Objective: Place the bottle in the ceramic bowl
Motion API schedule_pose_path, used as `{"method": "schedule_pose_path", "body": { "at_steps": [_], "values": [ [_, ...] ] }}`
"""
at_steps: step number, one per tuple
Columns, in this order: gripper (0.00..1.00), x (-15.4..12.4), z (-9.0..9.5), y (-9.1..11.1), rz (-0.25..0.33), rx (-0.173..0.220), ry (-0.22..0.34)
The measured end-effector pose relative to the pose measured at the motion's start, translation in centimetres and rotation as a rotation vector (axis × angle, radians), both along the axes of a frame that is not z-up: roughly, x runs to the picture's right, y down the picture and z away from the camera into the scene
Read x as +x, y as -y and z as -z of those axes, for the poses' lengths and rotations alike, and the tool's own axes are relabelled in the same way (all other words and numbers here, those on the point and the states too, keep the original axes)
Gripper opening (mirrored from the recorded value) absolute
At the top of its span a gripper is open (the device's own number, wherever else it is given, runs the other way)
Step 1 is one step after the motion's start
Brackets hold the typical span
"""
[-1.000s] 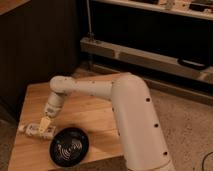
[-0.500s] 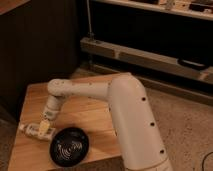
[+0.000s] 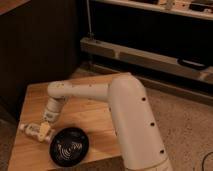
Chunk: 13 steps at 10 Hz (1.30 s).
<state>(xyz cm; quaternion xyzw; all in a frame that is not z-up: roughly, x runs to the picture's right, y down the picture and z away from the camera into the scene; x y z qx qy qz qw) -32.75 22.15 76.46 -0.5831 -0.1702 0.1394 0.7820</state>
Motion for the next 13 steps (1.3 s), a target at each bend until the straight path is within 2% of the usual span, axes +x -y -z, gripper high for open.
{"method": "schedule_pose_path", "body": {
  "at_steps": [5,11,12,13],
  "values": [
    [0.65,0.4,-0.4,-0.6,0.016,0.002,-0.062],
    [0.65,0.4,-0.8,-1.0,0.025,0.003,-0.092],
    [0.64,0.4,-0.8,-1.1,0.032,0.002,-0.096],
    [0.59,0.4,-0.8,-1.2,0.038,0.001,-0.099]
  ]
}}
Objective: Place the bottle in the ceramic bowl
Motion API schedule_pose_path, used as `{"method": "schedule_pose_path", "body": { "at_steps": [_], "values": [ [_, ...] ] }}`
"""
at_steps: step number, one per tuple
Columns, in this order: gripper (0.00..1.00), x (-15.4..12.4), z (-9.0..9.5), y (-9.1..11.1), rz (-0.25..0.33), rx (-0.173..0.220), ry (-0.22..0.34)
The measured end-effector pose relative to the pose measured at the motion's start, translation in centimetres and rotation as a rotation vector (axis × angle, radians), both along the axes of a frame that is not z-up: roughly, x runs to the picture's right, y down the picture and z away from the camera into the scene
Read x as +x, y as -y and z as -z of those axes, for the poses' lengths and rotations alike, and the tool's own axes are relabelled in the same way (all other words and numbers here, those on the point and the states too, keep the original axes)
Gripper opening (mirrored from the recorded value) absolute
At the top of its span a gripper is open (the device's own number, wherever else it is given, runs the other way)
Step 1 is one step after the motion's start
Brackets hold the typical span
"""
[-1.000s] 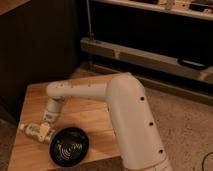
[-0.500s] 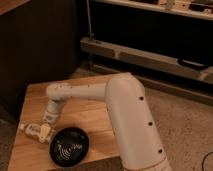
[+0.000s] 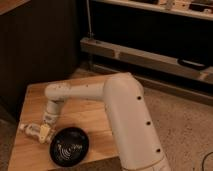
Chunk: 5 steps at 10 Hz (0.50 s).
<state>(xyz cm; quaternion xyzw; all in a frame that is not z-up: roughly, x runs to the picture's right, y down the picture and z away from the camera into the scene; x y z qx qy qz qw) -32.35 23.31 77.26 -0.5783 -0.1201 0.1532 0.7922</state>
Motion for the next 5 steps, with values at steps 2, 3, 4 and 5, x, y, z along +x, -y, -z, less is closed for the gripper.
{"method": "schedule_pose_path", "body": {
  "at_steps": [2,3,4,5],
  "values": [
    [0.46,0.06,-0.06,-0.06,0.011,-0.003,-0.008],
    [0.45,0.07,-0.08,-0.10,0.019,-0.005,-0.013],
    [0.45,0.05,-0.10,-0.15,0.024,-0.006,-0.018],
    [0.45,0.16,-0.16,-0.20,0.040,-0.011,-0.034]
  ]
}}
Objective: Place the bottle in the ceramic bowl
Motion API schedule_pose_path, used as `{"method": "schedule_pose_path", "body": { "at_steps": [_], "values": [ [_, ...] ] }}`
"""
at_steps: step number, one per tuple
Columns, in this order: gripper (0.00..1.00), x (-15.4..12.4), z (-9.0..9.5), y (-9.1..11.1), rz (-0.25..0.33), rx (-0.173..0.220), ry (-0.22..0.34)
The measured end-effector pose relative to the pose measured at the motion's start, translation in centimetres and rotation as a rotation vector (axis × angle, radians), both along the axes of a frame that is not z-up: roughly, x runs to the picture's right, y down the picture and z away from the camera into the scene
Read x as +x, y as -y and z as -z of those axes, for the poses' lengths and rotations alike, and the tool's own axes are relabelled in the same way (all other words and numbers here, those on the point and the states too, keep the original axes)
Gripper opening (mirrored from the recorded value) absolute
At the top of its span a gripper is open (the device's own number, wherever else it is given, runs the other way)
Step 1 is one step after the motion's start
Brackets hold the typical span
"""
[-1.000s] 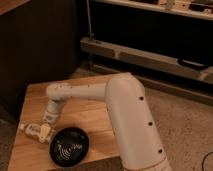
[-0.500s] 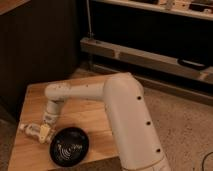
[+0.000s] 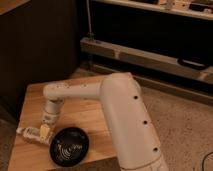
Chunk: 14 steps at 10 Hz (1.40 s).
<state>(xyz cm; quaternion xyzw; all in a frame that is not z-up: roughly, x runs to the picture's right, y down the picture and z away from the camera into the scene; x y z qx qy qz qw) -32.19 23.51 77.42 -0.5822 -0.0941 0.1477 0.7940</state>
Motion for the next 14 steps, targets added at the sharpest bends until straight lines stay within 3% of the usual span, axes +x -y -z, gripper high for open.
{"method": "schedule_pose_path", "body": {
  "at_steps": [5,12,13,14],
  "values": [
    [0.45,-0.49,0.19,-0.31,0.093,0.007,-0.069],
    [0.45,-0.36,0.31,-0.91,0.111,0.017,-0.099],
    [0.48,-0.30,0.17,-0.95,0.112,0.016,-0.102],
    [0.57,-0.20,-0.05,-1.04,0.116,0.016,-0.105]
  ]
}}
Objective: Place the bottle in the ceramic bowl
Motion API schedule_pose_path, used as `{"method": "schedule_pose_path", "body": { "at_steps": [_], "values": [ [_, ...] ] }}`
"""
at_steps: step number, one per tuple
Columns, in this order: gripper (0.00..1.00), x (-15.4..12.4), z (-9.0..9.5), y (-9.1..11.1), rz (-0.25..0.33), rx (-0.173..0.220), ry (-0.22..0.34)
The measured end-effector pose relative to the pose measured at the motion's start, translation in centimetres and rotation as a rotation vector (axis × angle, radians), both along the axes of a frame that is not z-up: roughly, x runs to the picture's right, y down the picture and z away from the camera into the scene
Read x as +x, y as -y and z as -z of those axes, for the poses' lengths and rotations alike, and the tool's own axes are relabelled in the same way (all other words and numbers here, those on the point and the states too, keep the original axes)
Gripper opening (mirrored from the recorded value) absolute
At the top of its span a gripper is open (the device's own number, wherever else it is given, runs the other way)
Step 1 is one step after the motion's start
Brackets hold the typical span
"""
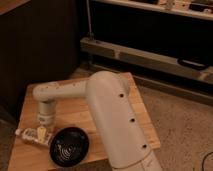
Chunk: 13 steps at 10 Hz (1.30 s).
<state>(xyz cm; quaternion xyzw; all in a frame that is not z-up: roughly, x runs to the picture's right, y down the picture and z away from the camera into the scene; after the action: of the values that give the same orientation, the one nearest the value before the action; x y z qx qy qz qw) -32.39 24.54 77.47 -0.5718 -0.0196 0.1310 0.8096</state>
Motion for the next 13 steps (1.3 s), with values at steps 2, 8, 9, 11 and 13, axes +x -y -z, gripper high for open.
{"method": "schedule_pose_path", "body": {
  "at_steps": [2,8,9,11,13],
  "values": [
    [0.66,0.01,-0.03,-0.10,0.005,0.001,0.000],
    [0.62,-0.06,-0.33,-0.38,0.015,-0.006,-0.007],
    [0.54,-0.03,-0.37,-0.35,0.014,-0.005,-0.008],
    [0.34,0.14,-0.69,-0.22,0.011,0.002,-0.011],
    [0.13,0.11,-0.42,-0.41,0.018,-0.005,-0.017]
  ]
}}
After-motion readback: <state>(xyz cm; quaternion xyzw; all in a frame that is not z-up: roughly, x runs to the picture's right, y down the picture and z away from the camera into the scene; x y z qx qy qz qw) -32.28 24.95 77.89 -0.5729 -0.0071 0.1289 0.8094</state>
